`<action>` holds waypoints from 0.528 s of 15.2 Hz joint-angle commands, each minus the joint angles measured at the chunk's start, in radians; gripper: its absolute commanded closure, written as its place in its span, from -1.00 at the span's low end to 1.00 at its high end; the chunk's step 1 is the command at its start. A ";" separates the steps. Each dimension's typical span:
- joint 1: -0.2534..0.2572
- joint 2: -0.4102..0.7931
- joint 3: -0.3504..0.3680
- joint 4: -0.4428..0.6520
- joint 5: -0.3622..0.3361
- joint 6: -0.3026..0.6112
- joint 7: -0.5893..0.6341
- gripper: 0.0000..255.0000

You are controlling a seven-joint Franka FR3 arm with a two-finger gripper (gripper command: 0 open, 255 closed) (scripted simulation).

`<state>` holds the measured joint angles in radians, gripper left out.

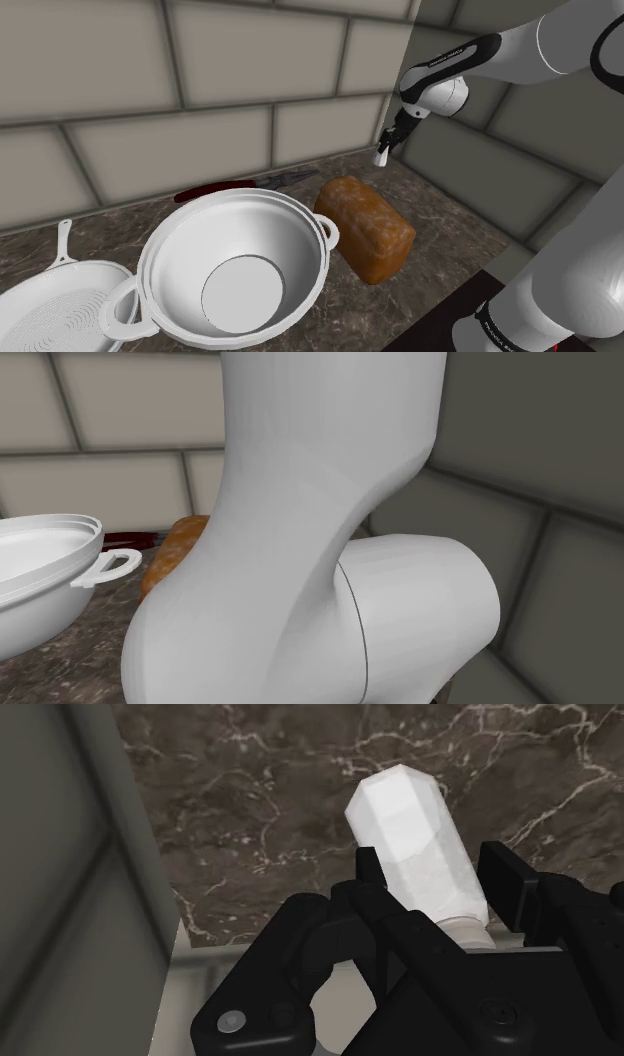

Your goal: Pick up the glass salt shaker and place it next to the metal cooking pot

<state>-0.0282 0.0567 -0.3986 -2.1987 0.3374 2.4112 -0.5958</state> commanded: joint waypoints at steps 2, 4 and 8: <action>0.001 -0.025 -0.002 0.016 -0.027 -0.036 0.025 1.00; 0.001 -0.040 -0.003 0.028 -0.042 -0.059 0.040 1.00; 0.001 -0.066 -0.004 0.054 -0.070 -0.107 0.066 1.00</action>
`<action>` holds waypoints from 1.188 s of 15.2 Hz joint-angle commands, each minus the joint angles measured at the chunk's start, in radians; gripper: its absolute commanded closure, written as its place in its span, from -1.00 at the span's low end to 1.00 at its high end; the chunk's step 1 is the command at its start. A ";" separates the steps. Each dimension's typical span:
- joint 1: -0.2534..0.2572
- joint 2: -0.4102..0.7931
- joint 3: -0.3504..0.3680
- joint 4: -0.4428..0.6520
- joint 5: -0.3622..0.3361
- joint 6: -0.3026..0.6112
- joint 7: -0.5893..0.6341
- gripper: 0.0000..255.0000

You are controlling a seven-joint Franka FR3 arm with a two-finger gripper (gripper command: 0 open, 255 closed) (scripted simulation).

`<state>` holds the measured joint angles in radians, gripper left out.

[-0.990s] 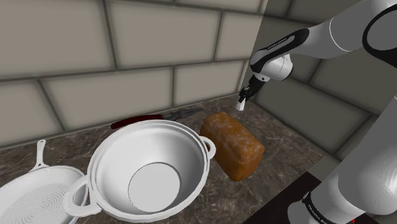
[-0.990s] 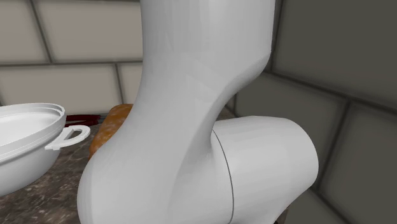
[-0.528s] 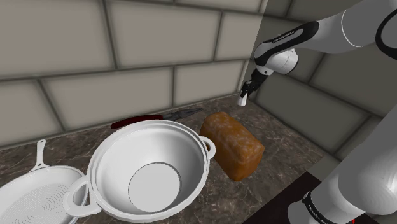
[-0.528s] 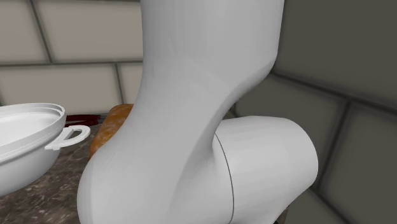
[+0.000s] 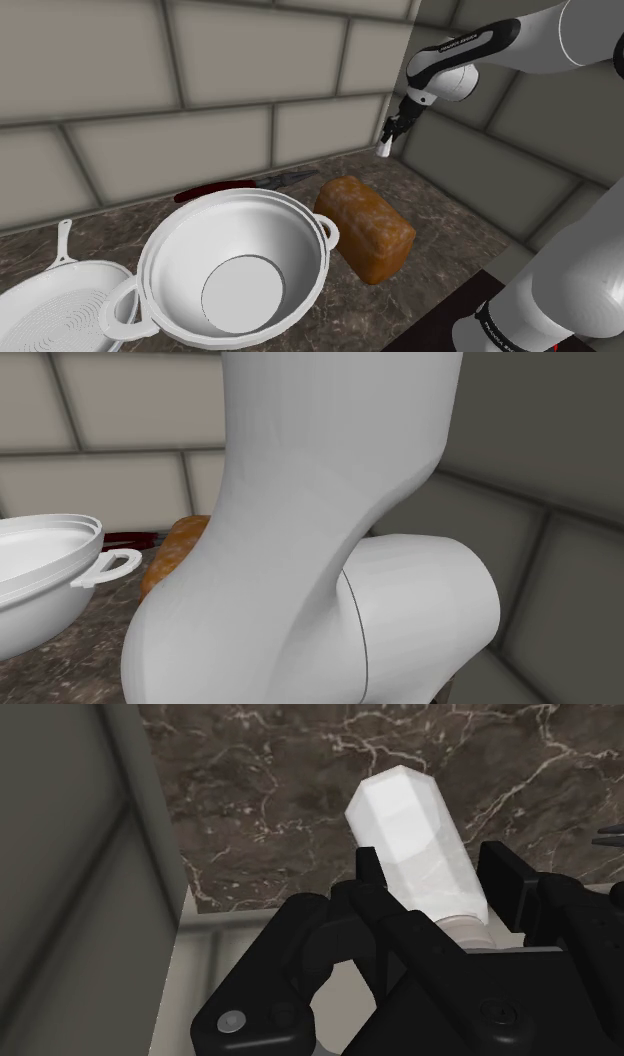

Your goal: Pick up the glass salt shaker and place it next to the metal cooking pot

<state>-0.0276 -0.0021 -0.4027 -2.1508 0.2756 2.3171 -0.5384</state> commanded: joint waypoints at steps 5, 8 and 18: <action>0.000 -0.036 0.001 0.044 -0.036 -0.073 0.036 1.00; -0.001 -0.050 0.002 0.070 -0.049 -0.110 0.051 1.00; -0.002 -0.083 0.005 0.170 -0.082 -0.236 0.092 1.00</action>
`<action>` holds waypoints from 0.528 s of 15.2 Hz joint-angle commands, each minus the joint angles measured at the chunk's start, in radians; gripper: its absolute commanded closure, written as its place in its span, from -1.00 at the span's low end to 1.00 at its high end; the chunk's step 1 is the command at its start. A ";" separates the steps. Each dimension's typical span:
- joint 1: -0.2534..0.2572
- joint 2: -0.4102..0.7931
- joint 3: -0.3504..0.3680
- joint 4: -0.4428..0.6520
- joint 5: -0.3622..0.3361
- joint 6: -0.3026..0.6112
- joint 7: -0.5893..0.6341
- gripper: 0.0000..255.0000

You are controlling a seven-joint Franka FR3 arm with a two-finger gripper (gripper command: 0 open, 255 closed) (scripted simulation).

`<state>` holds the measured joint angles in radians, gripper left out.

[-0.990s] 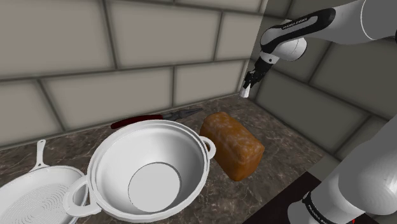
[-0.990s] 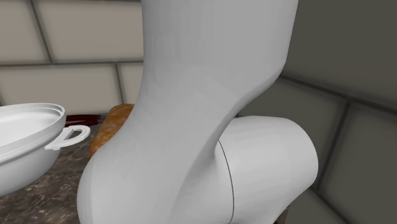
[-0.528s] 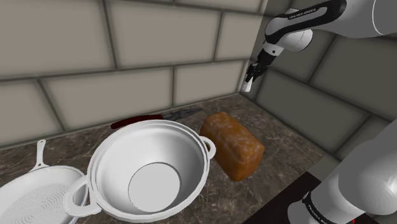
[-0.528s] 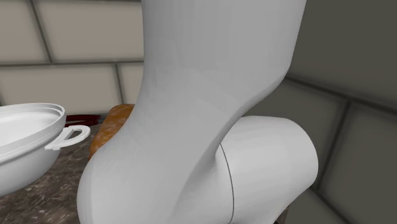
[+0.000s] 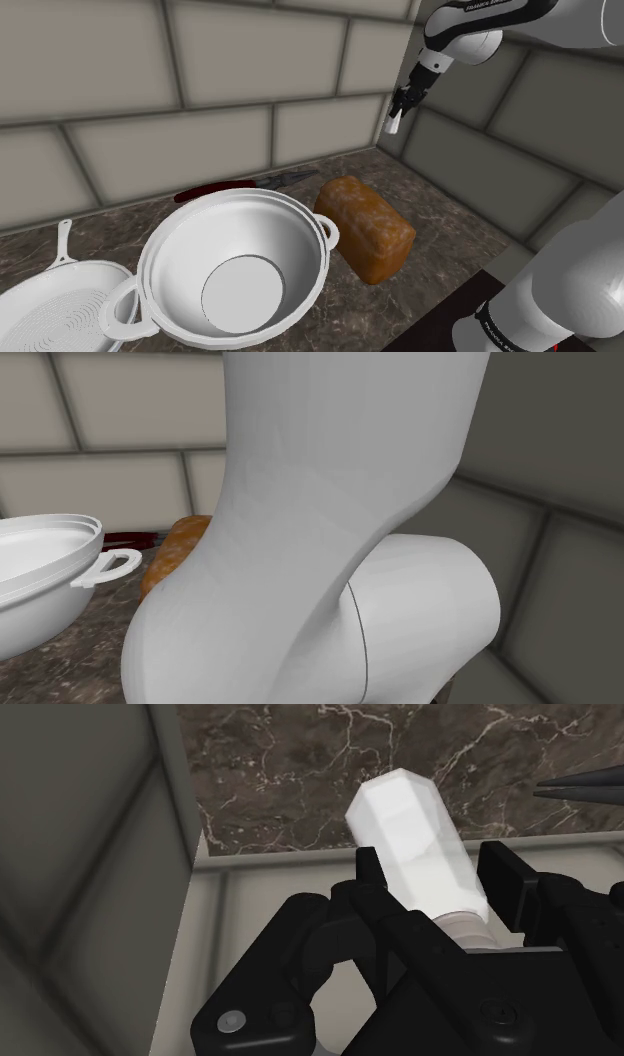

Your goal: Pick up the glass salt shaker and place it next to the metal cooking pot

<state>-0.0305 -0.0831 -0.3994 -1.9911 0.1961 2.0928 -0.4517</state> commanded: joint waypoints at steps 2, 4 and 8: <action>0.000 -0.006 0.002 0.033 -0.007 -0.037 0.012 1.00; 0.000 -0.009 0.002 0.056 -0.011 -0.063 0.018 1.00; 0.000 -0.012 0.002 0.107 -0.016 -0.115 0.029 1.00</action>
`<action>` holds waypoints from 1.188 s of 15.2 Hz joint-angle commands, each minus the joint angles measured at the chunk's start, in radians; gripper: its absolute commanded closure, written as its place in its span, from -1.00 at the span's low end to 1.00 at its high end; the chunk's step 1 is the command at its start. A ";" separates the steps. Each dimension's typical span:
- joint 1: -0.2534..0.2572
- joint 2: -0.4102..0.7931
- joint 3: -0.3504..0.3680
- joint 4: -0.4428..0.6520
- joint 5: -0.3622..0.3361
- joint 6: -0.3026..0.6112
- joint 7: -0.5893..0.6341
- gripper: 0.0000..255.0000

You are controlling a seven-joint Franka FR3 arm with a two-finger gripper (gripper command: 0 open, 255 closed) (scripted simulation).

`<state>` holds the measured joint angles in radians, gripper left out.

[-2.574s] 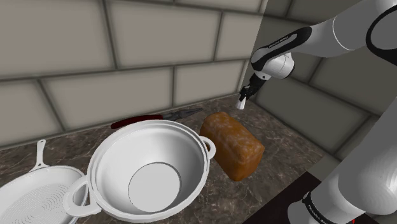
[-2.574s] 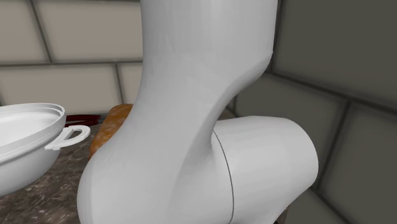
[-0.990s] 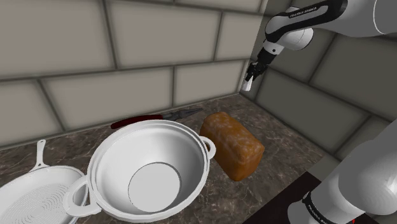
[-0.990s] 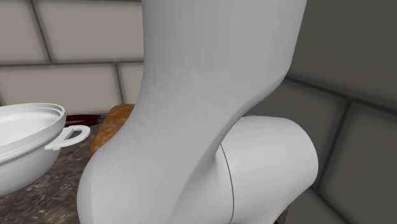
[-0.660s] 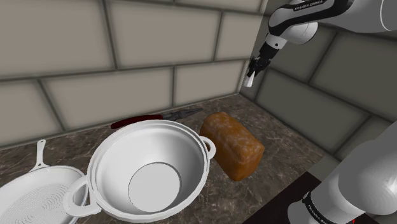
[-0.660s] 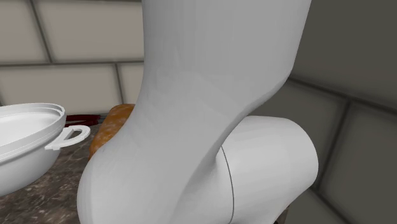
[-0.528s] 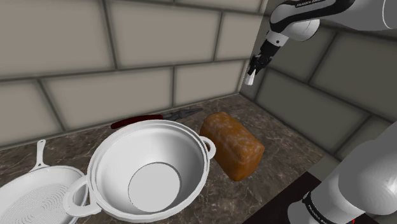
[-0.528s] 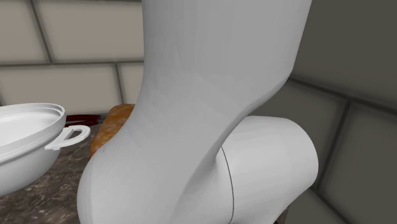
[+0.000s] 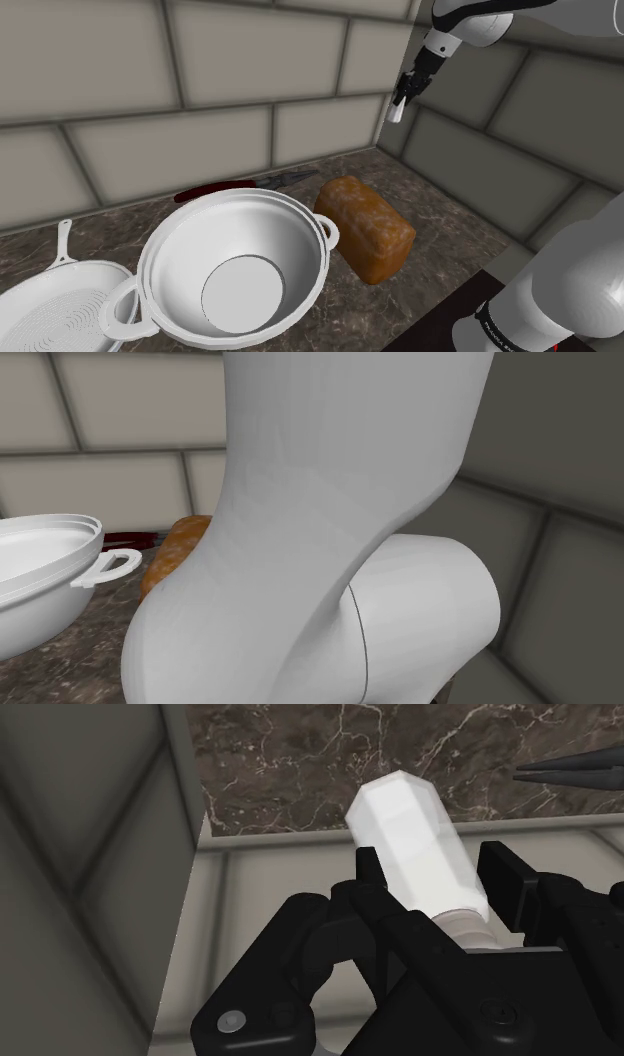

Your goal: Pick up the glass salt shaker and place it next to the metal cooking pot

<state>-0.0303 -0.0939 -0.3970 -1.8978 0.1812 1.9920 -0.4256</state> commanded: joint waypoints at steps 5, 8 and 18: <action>0.039 -0.057 0.062 -0.049 -0.035 0.014 0.112 1.00; 0.067 -0.088 0.109 -0.086 -0.054 0.033 0.192 1.00; 0.156 -0.118 0.268 -0.133 -0.090 0.079 0.451 1.00</action>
<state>0.1159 -0.2164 -0.1453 -2.0347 0.0940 2.0678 -0.0034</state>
